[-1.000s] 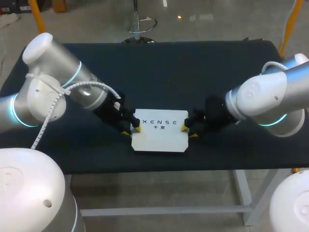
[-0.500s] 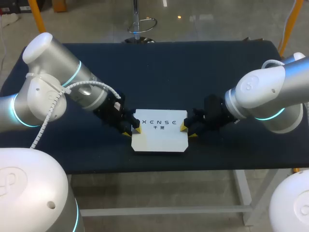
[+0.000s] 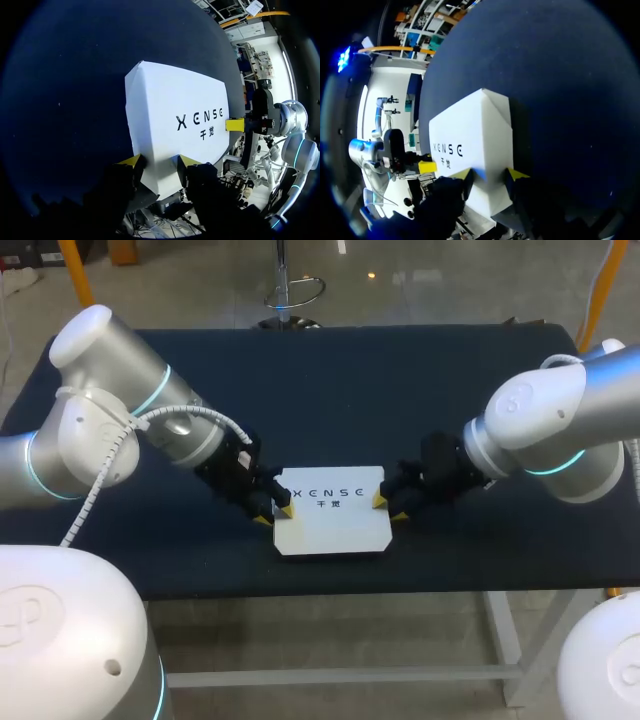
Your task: Assemble the packaging by folding the flat box into shape, placing the metal phone stand inside, and closing the box properly
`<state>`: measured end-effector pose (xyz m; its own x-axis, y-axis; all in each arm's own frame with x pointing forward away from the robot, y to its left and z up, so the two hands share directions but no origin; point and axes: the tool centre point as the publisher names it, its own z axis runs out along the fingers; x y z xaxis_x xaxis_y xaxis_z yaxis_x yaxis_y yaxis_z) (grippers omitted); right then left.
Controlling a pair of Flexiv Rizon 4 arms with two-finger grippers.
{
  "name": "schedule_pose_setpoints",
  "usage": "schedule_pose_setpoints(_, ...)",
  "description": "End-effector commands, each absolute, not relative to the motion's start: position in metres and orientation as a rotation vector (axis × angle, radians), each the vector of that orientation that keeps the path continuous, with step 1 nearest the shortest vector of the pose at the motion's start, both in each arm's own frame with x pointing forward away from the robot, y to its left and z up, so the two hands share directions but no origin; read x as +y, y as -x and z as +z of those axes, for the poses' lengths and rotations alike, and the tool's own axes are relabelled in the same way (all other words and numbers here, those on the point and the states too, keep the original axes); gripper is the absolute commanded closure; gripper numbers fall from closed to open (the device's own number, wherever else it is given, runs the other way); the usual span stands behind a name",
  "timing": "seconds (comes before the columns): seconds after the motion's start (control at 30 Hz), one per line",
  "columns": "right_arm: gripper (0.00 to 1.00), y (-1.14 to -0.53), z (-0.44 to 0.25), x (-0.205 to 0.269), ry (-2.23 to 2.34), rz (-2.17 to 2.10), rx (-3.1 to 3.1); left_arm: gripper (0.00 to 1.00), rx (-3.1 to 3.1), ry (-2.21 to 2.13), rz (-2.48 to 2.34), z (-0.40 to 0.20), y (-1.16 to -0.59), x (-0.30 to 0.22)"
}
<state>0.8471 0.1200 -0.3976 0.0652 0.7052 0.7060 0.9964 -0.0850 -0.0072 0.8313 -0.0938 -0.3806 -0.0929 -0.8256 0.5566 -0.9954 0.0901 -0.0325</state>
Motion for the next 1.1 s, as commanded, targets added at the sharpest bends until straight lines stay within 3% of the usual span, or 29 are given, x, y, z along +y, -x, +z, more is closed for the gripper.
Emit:
schedule_pose_setpoints(0.03, 0.54, -0.848, -0.399, 0.128, 1.838, -0.76, -1.685, 0.52, -1.978, -1.795, 0.556, -0.379, -0.833, -0.104)
schedule_pose_setpoints(1.1, 0.53, -0.85, -0.386, 0.131, 1.845, -0.726, -1.675, 0.51, -1.91, -1.804, 0.427, -0.368, -0.845, -0.104)
